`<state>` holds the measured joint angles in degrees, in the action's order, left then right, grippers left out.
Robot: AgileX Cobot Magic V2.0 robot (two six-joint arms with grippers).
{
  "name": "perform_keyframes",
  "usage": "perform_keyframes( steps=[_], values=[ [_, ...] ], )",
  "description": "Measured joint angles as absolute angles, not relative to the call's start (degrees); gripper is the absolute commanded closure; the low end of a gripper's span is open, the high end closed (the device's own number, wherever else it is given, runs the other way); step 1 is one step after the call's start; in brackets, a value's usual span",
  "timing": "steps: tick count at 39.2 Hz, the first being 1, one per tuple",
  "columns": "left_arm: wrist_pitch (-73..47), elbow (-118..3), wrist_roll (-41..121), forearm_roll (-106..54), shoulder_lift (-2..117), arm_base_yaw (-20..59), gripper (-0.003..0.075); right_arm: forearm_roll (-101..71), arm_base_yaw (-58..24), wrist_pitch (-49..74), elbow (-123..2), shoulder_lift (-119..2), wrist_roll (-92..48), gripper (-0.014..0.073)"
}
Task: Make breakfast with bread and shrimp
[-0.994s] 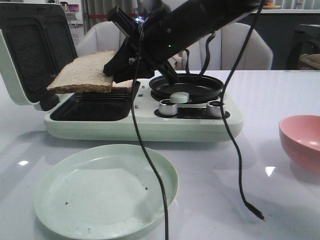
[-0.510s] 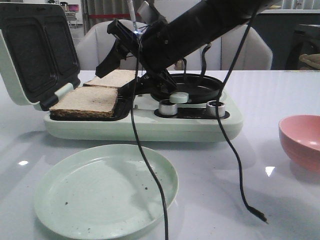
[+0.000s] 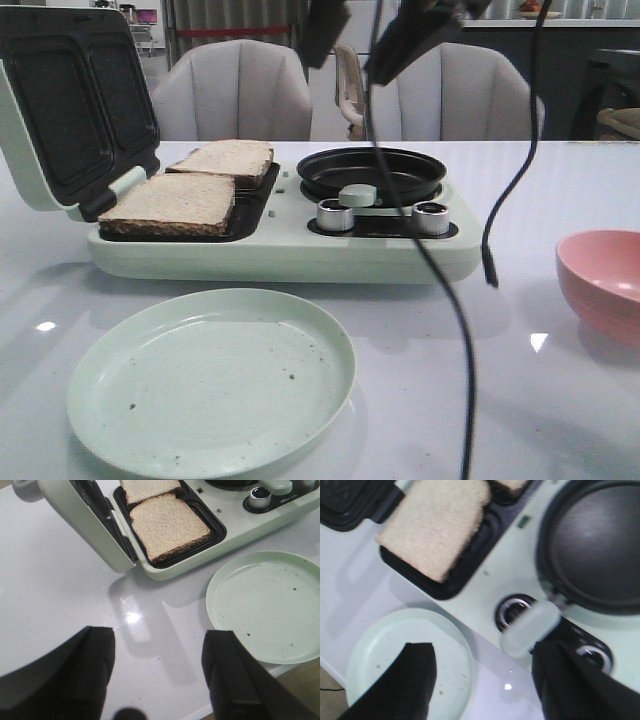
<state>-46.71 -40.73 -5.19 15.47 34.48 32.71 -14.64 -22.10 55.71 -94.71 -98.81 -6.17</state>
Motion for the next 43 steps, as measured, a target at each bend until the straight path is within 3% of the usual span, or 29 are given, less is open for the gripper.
perform_keyframes(
  steps=[7,27,36,43],
  values=[
    [-46.7,-40.7,-5.2,15.5,34.5,32.7,0.0276,-5.6,-22.1,57.0,-85.9,-86.1,-1.5,0.0069],
    [-46.7,-40.7,-5.2,15.5,34.5,32.7,0.0276,-2.9,-22.2,54.1,-50.2,-51.3,1.0,0.0069],
    [-51.7,-43.5,-5.2,12.9,37.0,32.7,0.0277,-2.9,-22.2,54.2,-46.6,-48.0,1.0,0.0069],
    [-57.8,-49.3,-5.2,12.0,44.7,32.1,0.0361,-2.9,-22.2,54.1,-46.5,-48.0,1.0,0.0069]
  ],
)
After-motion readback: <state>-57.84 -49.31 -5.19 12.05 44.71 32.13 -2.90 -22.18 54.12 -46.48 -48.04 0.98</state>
